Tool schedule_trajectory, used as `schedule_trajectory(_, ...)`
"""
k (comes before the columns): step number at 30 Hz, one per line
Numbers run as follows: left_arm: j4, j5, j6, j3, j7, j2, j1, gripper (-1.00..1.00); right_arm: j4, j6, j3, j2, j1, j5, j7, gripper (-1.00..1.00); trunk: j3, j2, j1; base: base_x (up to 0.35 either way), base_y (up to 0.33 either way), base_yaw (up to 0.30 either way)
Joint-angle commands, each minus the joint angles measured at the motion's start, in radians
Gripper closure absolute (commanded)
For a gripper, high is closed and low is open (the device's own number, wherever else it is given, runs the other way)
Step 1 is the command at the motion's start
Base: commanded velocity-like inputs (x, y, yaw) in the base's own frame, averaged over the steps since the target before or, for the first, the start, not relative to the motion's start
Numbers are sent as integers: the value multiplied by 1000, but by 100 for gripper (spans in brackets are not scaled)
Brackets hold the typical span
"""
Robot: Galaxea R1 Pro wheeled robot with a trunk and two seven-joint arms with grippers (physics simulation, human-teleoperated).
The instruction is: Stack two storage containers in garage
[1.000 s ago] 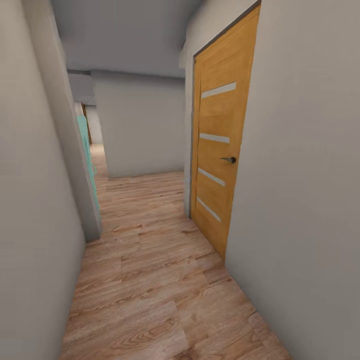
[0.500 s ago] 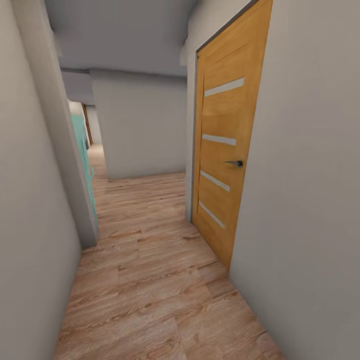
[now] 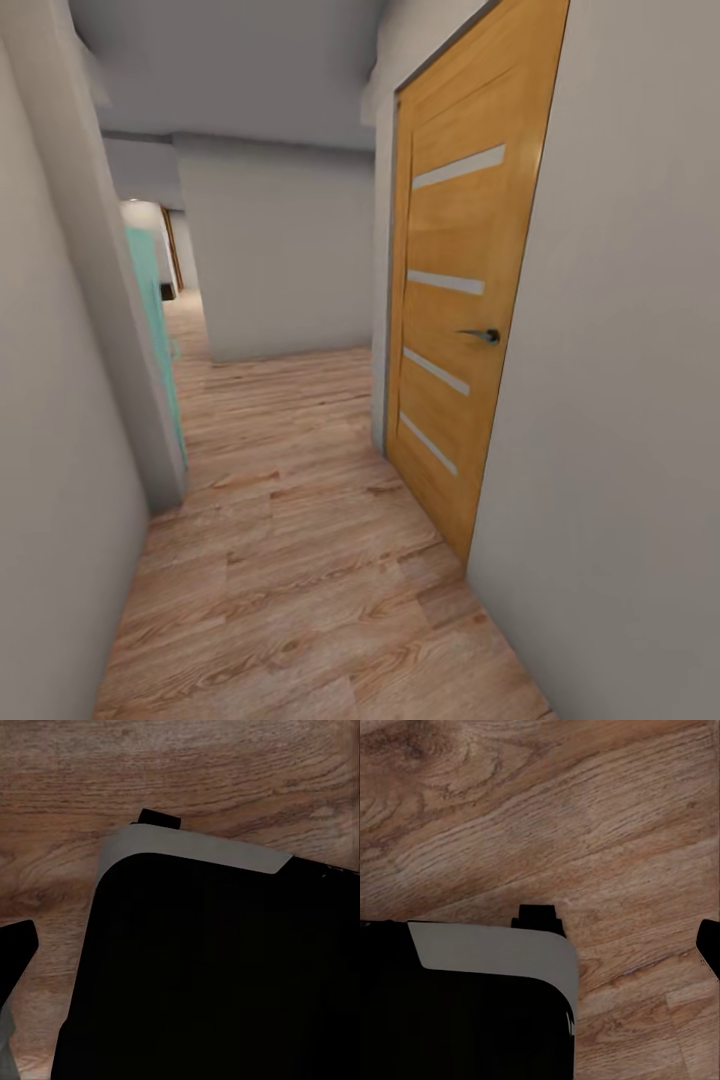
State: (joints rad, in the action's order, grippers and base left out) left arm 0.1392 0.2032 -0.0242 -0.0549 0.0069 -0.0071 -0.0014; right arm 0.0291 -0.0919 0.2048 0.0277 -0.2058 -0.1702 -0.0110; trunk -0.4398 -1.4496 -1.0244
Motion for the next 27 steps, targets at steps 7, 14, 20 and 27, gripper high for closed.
schedule_trajectory(7, 0, 2, -2, -5, 1, -1, 0, -100, 2, -6, 8, 0, -1, -9, 0, -100, -1, 0, -1, 323, 0, 157)
schedule_trajectory(14, 0, 2, -2, -5, 1, -1, 0, -100, 2, -6, 8, 0, -1, -9, 0, -100, -1, 0, -1, 323, 0, 269)
schedule_trajectory(20, 0, 2, -2, -5, 1, -1, 0, -100, 2, -7, 8, 0, -1, -9, 0, -100, -1, 0, -1, 323, 0, 270)
schedule_trajectory(27, 0, 2, -2, -5, 1, -1, 0, -100, 2, -7, 8, -1, -1, -9, 0, -100, -1, 0, -1, 323, 0, 270)
